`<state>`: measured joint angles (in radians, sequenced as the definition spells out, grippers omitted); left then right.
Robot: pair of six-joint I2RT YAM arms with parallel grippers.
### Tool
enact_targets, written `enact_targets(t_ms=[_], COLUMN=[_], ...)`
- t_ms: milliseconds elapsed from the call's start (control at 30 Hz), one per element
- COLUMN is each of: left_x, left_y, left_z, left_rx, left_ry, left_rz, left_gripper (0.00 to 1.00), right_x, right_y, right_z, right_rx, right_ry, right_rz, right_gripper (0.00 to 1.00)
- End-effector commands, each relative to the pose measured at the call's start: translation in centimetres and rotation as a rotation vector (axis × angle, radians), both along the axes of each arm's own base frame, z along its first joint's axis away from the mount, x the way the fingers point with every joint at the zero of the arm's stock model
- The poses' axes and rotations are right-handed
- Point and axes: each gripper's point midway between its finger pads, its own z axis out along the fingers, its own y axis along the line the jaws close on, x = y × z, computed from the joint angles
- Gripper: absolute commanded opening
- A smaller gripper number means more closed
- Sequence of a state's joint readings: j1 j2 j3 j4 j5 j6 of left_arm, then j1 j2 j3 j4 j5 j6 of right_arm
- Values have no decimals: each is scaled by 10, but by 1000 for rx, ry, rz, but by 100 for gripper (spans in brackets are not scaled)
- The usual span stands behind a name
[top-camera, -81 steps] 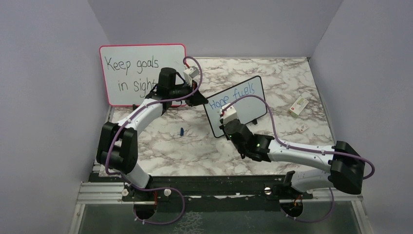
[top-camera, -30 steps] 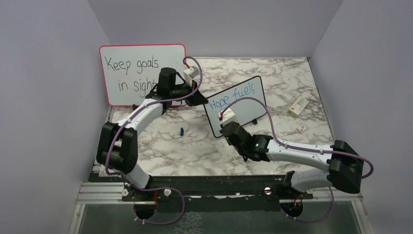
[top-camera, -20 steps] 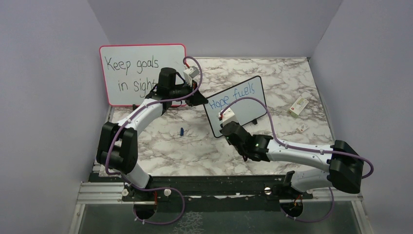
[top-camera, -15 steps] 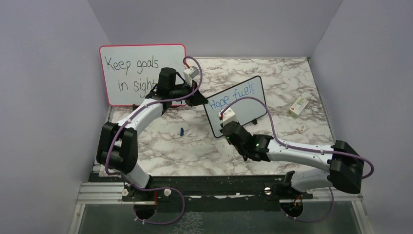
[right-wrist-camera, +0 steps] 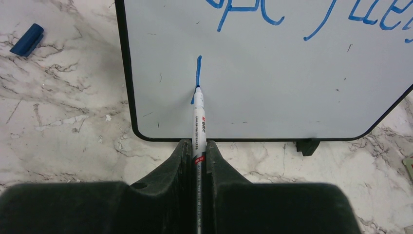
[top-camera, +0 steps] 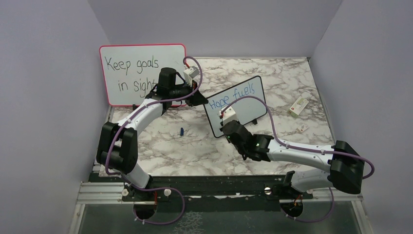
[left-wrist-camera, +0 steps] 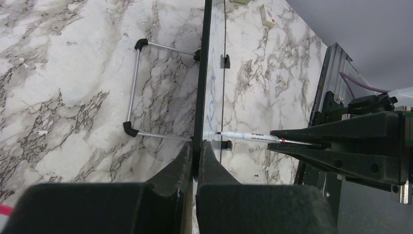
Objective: Write a sentence on the whiteboard
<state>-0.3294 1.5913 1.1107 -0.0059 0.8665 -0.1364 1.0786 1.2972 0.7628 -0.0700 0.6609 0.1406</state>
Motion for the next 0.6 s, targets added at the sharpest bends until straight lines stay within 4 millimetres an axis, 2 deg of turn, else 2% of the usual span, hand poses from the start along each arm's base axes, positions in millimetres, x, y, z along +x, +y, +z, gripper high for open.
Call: enact_targets(t_ms=[0, 333, 567], left_x=[-12, -12, -11], left_y=[-1, -1, 0], left_z=[-20, -21, -21], left_rx=[57, 59, 61], left_ry=[58, 60, 58], left_rz=[-6, -7, -4], left_gripper=[0, 0, 0], right_x=[14, 19, 16], right_y=[2, -5, -13], right_z=[22, 21, 11], right_rx=[53, 45, 50], right_ry=[-62, -64, -38], right_rz=[-41, -60, -80], right_gripper=[1, 1, 1])
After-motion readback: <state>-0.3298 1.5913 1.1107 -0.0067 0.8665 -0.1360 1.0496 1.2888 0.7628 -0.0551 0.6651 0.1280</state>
